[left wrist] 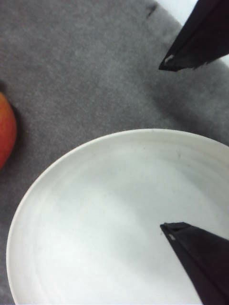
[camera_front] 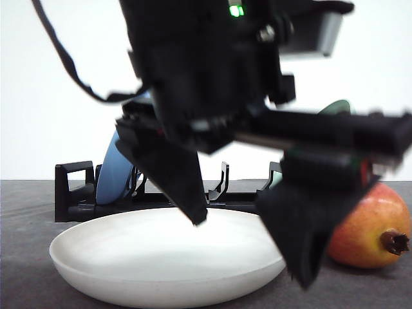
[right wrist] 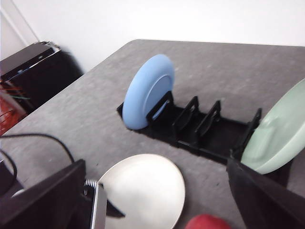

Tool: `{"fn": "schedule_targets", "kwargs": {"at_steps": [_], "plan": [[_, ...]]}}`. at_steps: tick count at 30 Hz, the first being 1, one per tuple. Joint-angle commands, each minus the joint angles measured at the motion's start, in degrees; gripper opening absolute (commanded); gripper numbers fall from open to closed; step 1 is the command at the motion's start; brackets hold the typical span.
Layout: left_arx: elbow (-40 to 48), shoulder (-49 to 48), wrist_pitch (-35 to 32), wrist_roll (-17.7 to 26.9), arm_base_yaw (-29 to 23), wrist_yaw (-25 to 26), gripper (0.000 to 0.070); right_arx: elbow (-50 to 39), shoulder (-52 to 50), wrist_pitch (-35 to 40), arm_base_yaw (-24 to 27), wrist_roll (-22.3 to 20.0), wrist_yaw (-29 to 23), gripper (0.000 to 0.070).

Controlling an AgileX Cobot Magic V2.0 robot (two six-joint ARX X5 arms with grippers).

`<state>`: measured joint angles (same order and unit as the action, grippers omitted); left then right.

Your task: Place pomegranate in white plate

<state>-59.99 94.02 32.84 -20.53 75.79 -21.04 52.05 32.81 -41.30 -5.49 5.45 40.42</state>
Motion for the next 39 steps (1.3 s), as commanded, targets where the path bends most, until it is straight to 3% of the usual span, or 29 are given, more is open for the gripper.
{"fn": "schedule_targets", "kwargs": {"at_steps": [1, 6, 15, 27, 31, 39], "plan": [[-1.2, -1.79, 0.06, -1.57, 1.15, -0.11, 0.0634, 0.78, 1.08, -0.39, -1.16, 0.58, 0.08, 0.0603], [-1.2, -8.93, 3.66, -1.82, 1.79, -0.11, 0.0633, 0.76, 4.87, -4.74, -5.65, 0.08, -0.85, 0.0603], [-1.2, -25.11, 11.28, -3.38, 1.96, -0.1, 0.0631, 0.76, 17.86, -11.61, -12.23, -1.38, -7.85, 0.0604], [-0.02, -43.28, 16.9, -3.18, 3.46, -0.07, 0.062, 0.76, 35.61, -10.74, -14.8, -0.76, -16.87, 0.0648], [2.7, -48.94, 16.86, -4.26, 3.65, -0.11, 0.062, 0.76, 40.25, -8.86, -15.5, -0.92, -19.59, 0.0697], [6.91, -57.94, 16.95, -7.0, 3.73, -0.07, 0.062, 0.76, 47.95, -4.53, -16.21, -1.01, -19.56, 0.07]]}}
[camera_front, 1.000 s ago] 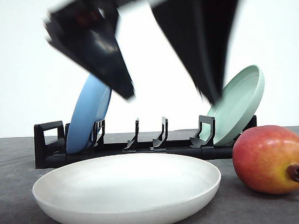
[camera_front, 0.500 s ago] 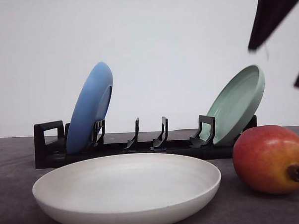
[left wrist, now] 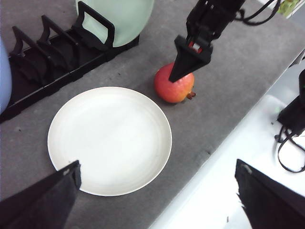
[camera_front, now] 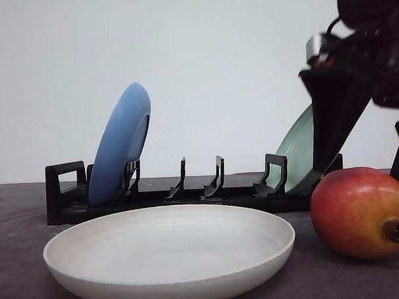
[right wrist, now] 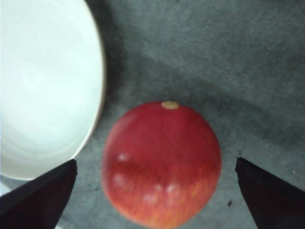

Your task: Place pomegranate in white plate

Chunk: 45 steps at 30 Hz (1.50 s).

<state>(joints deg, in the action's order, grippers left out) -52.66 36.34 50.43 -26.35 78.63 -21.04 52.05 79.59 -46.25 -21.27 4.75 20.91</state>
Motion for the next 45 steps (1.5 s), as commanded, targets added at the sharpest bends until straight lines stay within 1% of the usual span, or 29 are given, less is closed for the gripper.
{"fn": "schedule_targets", "kwargs": {"at_steps": [1, 6, 8, 9, 11, 12, 13, 14, 17, 20, 23, 27, 31, 35, 40, 45], "plan": [[-0.24, -1.13, -0.63, -1.27, 0.9, -0.07, 0.062, 0.76, 2.02, 0.64, -0.47, -0.37, -0.04, 0.07], [-0.05, -4.6, -0.15, -1.04, 0.9, -0.11, 0.062, 0.76, 5.84, 1.55, -0.85, -1.04, -0.02, 0.0698], [-0.05, -5.82, 0.33, -0.88, 0.9, -0.11, 0.062, 0.76, 7.01, 1.55, -0.93, -1.2, -0.03, 0.0688], [-0.05, -6.37, 0.77, -0.93, 0.9, -0.11, 0.062, 0.76, 7.42, 1.49, -1.03, -1.18, 0.01, 0.0669], [-0.05, -7.25, 1.67, -1.14, 0.9, -0.11, 0.062, 0.76, 7.98, 1.28, -1.23, -1.18, 0.02, 0.0566], [-0.05, -7.64, 2.17, -1.4, 0.9, -0.11, 0.062, 0.76, 8.01, 1.09, -1.21, -1.16, 0.04, 0.0497], [-0.05, -7.9, 2.51, -1.52, 0.9, -0.11, 0.062, 0.79, 8.02, 0.95, -1.22, -1.12, 0.23, 0.0459], [-0.05, -8.11, 2.74, -1.59, 0.9, -0.11, 0.062, 0.85, 8.02, 0.81, -1.23, -0.99, 0.46, 0.0437], [-0.05, -8.37, 2.58, -1.56, 0.9, -0.11, 0.062, 2.09, 8.02, -0.63, -1.22, -0.24, 0.43, 0.0438], [-0.05, -8.35, 2.56, -1.54, 0.9, -0.13, 0.062, 5.63, 8.05, -3.7, -1.99, 0.61, 0.47, 0.0439], [-0.05, -8.31, 2.52, -1.46, 0.9, -0.13, 0.062, 10.39, 8.44, -5.97, -4.94, 1.61, 0.7, 0.0439], [-0.05, -8.31, 2.54, -1.57, 0.9, -0.13, 0.062, 16.74, 10.45, -7.36, -10.41, 3.88, 0.68, 0.0439], [-0.05, -8.31, 2.58, -1.55, 0.9, -0.13, 0.062, 21.26, 14.01, -5.49, -16.59, 6.3, 0.47, 0.0439], [-0.05, -8.31, 2.6, -1.55, 0.9, -0.13, 0.062, 22.99, 18.07, -1.89, -20.93, 8.24, -0.15, 0.0439], [-0.05, -8.31, 2.29, -1.59, 0.9, -0.13, 0.062, 22.97, 22.74, 2.53, -23.82, 10.35, -0.24, 0.044], [-0.05, -8.31, 2.25, -1.57, 0.9, -0.13, 0.062, 22.97, 25.6, 3.83, -24.69, 11.3, -0.39, 0.0441]]}}
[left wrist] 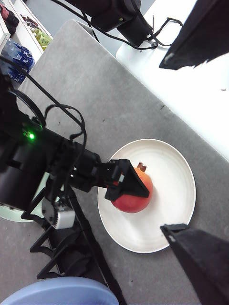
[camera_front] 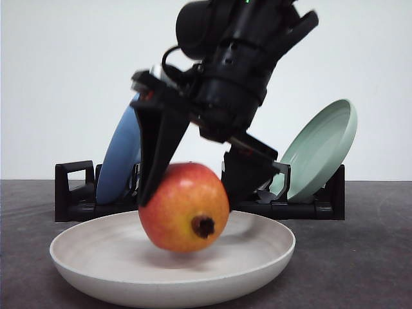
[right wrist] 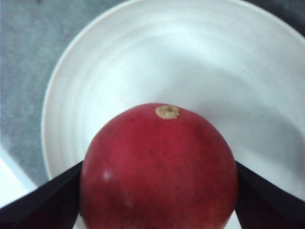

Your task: Place pomegranate in white plate

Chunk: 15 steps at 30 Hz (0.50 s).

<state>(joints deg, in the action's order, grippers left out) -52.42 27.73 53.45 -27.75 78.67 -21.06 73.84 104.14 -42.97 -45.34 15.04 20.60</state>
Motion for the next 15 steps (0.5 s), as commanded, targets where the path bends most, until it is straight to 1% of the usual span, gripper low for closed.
{"fn": "schedule_targets", "kwargs": {"at_steps": [1, 3, 4, 5, 8, 9, 10, 15], "plan": [[-0.28, 0.31, -0.78, -0.16, 0.86, -0.12, 0.062, 1.18, 1.22, 0.5, -0.66, 1.09, -0.13, 0.0441], [-0.28, 0.31, -0.76, -0.03, 0.86, -0.12, 0.062, 1.18, 1.28, 0.5, -0.68, 1.09, -0.27, 0.0445], [-0.28, 0.31, -0.76, 0.02, 0.86, -0.12, 0.062, 1.18, 1.29, 0.53, -0.71, 1.09, -0.31, 0.0465], [-0.28, 0.31, -0.78, 0.02, 0.86, -0.13, 0.062, 1.18, 1.29, 0.54, -0.74, 1.08, -0.31, 0.05], [-0.28, 0.31, -0.77, 0.04, 0.86, -0.13, 0.062, 1.18, 1.29, 0.44, -0.72, 0.96, -0.28, 0.0645], [-0.28, 0.31, -0.76, 0.09, 0.86, -0.13, 0.062, 1.18, 1.29, 0.38, -0.72, 0.83, -0.28, 0.068], [-0.28, 0.31, -0.76, 0.23, 0.86, -0.13, 0.062, 1.18, 1.29, 0.36, -0.72, 0.78, -0.28, 0.0697], [-0.28, 0.31, -0.74, 0.48, 0.86, -0.13, 0.062, 1.25, 0.63, 0.77, -0.88, -0.14, -0.06, 0.07]]}}
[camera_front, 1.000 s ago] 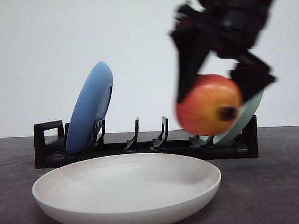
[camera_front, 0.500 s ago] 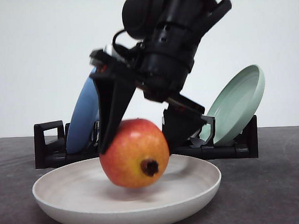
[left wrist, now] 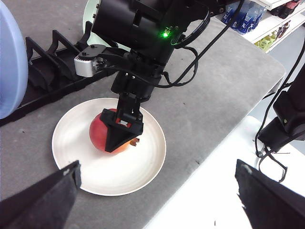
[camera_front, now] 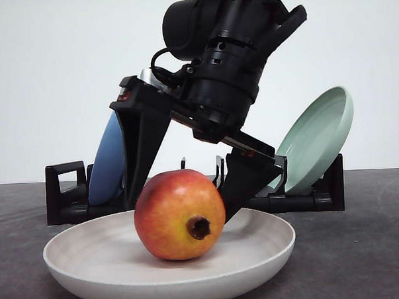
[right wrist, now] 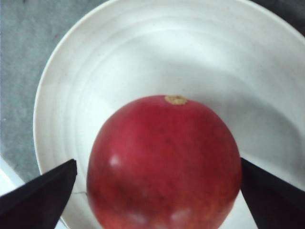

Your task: Place pomegranate in white plate

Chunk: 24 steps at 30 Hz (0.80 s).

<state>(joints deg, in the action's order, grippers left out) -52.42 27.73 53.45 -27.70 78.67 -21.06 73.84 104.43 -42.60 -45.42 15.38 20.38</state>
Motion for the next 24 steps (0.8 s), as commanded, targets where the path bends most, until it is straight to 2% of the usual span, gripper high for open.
{"fn": "schedule_targets", "kwargs": {"at_steps": [1, 9, 14, 18, 24], "plan": [[-0.28, 0.31, -0.74, 0.44, 0.85, -0.13, 0.062, 1.42, -0.26, 0.33, -0.79, -0.51, 0.13, 0.07], [-0.28, 0.31, -0.68, 0.46, 0.85, -0.13, 0.062, 3.56, -12.72, -3.77, -0.19, -2.31, -1.57, 0.07], [-0.28, 0.31, -0.72, 0.44, 0.85, -0.15, 0.062, 3.41, -25.17, -11.03, -0.15, -4.73, -8.51, 0.07], [-0.28, 0.31, -0.74, 0.44, 0.85, -0.17, 0.062, 2.61, -34.5, -16.14, -0.2, -4.85, -15.21, 0.07], [-0.28, 0.31, -0.74, 1.88, 0.85, -1.84, 0.062, -4.95, -49.31, -15.59, -0.2, -4.5, -18.92, 0.07]]}}
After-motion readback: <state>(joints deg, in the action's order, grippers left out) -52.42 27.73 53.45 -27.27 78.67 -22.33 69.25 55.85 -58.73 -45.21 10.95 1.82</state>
